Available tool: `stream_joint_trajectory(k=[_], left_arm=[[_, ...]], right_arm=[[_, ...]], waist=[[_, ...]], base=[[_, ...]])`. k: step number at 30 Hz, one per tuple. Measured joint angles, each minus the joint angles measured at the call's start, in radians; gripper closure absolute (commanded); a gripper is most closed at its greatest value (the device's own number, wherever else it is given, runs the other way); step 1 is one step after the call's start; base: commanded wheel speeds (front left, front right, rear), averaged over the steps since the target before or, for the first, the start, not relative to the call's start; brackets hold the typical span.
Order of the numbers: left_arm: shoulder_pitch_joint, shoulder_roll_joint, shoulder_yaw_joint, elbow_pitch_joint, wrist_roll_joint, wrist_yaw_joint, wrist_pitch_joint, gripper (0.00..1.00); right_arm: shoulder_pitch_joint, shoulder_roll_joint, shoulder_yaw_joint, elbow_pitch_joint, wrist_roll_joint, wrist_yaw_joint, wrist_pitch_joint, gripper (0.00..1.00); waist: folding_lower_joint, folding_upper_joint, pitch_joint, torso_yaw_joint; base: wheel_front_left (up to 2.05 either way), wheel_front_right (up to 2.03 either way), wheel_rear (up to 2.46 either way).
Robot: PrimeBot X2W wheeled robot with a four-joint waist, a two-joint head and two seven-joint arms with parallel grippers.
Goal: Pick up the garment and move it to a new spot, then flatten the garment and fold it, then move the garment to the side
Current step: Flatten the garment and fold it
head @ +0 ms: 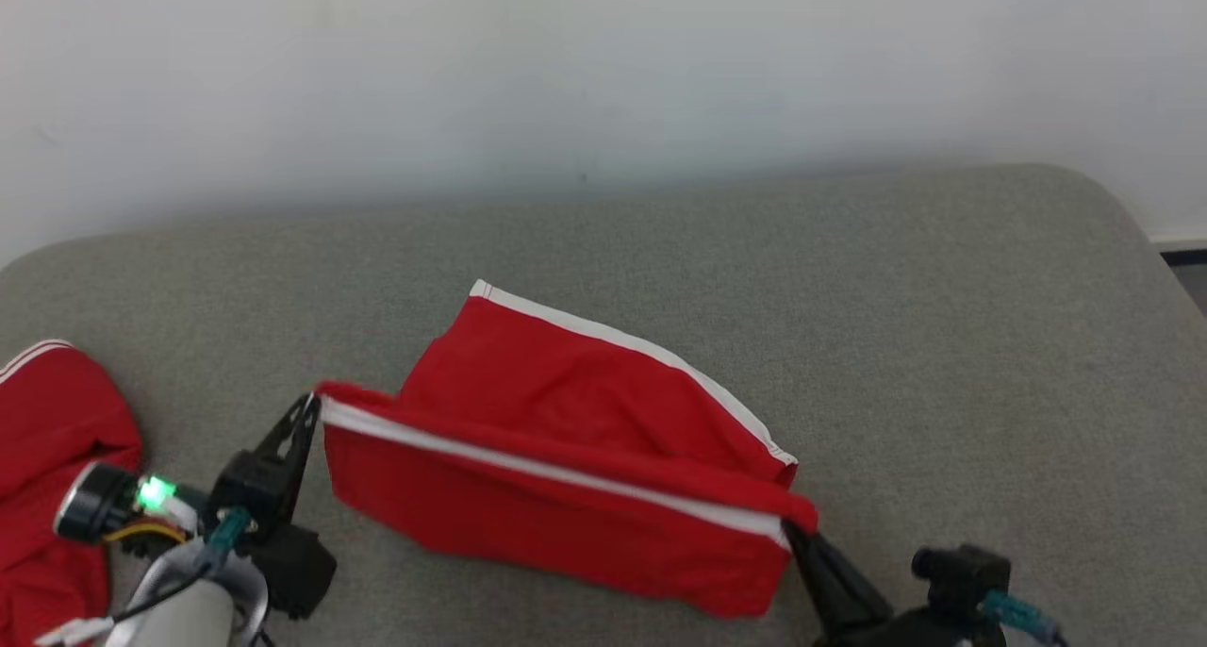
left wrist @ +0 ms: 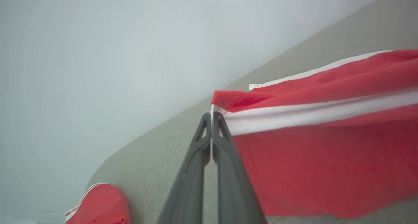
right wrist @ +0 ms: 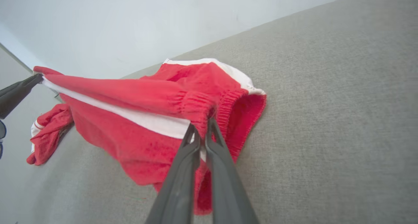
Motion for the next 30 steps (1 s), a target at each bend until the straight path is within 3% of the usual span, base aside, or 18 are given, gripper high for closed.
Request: stream_joint_trajectory(k=[7,15,30], left_arm=[[-0.257,0.069,-0.139,0.129,-0.027,-0.003,0.0,1.0],[-0.491,0.094,-0.307,0.26,-0.099,-0.003,0.01,1.0],[-0.679,0.153,-0.569,0.374,-0.309,-0.003,0.016,1.0]], right_arm=[[-0.12,0.023,-0.049,-0.006,0.056,0.0,0.0,1.0],[-0.224,0.078,-0.117,0.02,0.097,0.0,0.0,1.0],[-0.325,0.111,-0.082,0.078,0.146,0.0,0.0,1.0]], waist=[[0.0001,0.0001,0.081,-0.04],[0.0002,0.0001,0.185,-0.083],[0.0,0.0002,0.325,-0.147]], base=[[0.0,0.0,0.0],[0.0,0.0,0.0],[0.0,0.0,0.0]])
